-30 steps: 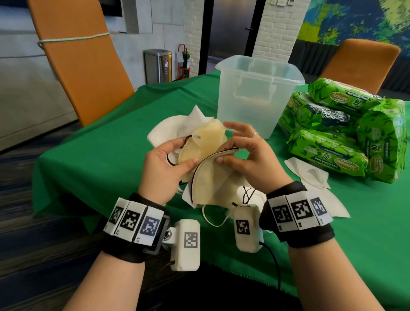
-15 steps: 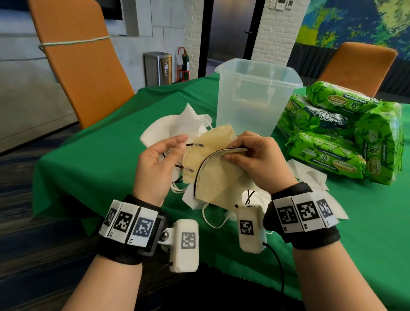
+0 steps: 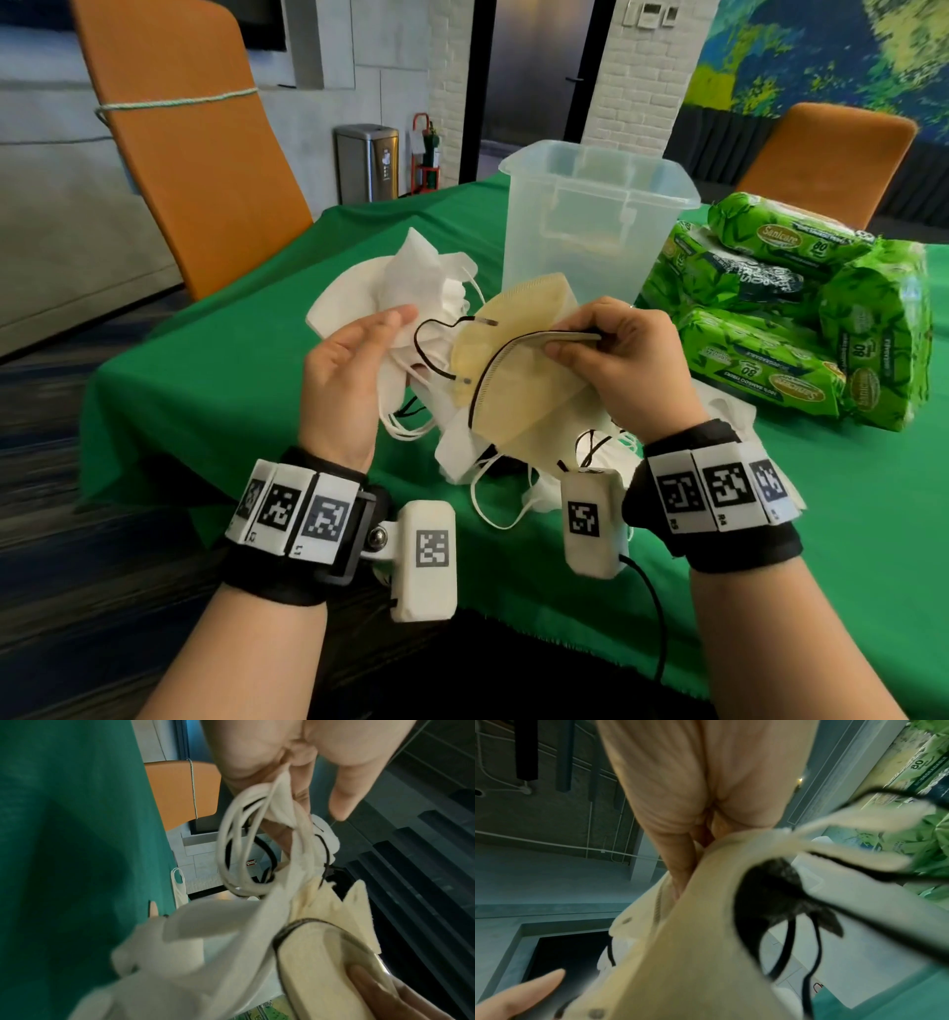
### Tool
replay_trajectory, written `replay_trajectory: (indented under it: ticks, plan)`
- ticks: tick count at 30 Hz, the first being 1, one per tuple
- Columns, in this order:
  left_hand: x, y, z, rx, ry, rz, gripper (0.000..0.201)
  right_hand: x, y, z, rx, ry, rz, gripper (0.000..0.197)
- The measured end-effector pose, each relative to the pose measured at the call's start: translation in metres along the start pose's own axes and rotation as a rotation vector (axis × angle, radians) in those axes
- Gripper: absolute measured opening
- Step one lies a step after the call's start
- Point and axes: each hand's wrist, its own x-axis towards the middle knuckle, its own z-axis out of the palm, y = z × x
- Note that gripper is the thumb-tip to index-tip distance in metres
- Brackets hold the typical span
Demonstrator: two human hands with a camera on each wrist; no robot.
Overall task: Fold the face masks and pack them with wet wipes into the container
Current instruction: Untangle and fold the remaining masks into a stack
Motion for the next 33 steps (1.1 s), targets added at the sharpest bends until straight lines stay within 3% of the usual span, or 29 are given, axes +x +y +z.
replay_trajectory:
  ticks: [4,10,18,22,25,33]
  plan:
    - [0.002,-0.001,0.001,-0.006,0.018,-0.013,0.019,-0.001,-0.001,-0.005,0.091,-0.019,-0.048,0.023]
    - [-0.003,0.001,0.014,0.03,-0.152,-0.045,0.011,0.002,-0.002,0.003,0.118,-0.059,-0.019,0.019]
    - [-0.004,0.003,0.018,0.011,-0.071,-0.041,0.025,0.007,0.004,0.01,0.109,-0.058,0.064,0.017]
    - [-0.007,0.007,0.021,-0.002,-0.091,-0.103,0.005,0.005,0.002,0.01,0.094,-0.084,0.043,0.021]
    - [-0.006,0.005,0.02,0.028,-0.1,-0.136,0.007,0.005,0.002,0.01,0.089,-0.094,0.038,0.021]
    - [-0.006,0.004,0.018,0.18,-0.051,-0.114,0.036,0.004,0.0,0.011,0.023,-0.095,0.035,0.029]
